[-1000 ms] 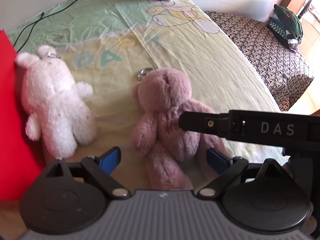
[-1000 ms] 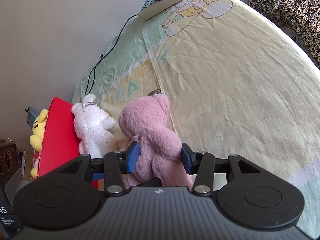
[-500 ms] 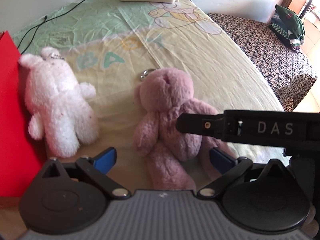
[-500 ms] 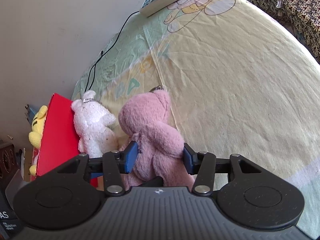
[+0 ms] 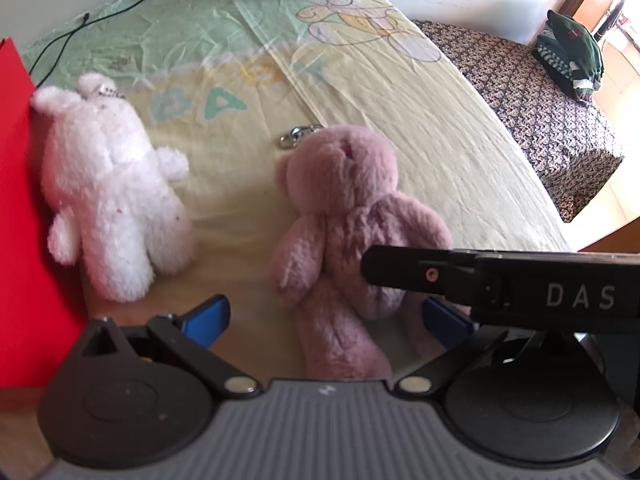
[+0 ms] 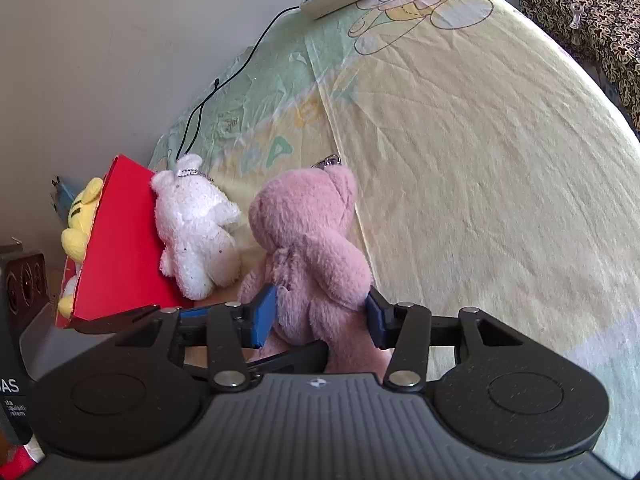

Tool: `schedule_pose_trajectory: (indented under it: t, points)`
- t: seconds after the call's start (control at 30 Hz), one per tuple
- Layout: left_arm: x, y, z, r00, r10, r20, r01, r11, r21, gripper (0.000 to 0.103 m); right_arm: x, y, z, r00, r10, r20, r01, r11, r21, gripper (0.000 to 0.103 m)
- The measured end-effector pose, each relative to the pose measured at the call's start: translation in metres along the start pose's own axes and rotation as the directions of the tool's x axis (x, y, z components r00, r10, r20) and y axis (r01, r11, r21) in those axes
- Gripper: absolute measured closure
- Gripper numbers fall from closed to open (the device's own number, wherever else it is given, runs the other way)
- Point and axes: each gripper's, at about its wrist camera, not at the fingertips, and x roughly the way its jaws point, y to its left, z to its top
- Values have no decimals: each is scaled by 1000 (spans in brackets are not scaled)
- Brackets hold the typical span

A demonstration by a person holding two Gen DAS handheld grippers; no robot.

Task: Organize objects
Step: 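Lift the pink teddy bear off the bed with the right gripper, then carry the pink teddy bear over the red box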

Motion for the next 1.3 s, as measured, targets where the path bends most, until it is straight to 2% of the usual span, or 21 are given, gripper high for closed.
schedule_pose_trajectory:
  t: [0.2,0.33,0.53,0.8,0.97,1.07,1.3]
  points:
    - [-3,-2,1,998,-63,-7,63,998,13,1,8,0,0,999,32,-3,-31,998,55,54]
    - [1,-5,2,998,-57,-19,58,998,32,1,9,-6,0,998,55,-10,-54,993,104,54]
    - [3,-5,1,999,-45,-15,45,998,41,2,3,-7,1,998,63,-1,-63,993,103,51]
    - [3,-14,4,999,-43,-14,44,996,81,13,7,-7,4,998,56,-11,-55,994,91,53]
    - [3,-12,5,998,-59,-19,61,996,72,20,10,-7,4,999,54,-10,-53,995,87,53]
    - [3,-13,4,998,-56,-14,57,995,77,21,10,-7,3,998,57,-5,-56,993,100,53]
    - [-2,-18,2,999,-54,-5,54,994,97,27,3,0,0,999,51,0,-51,998,44,57]
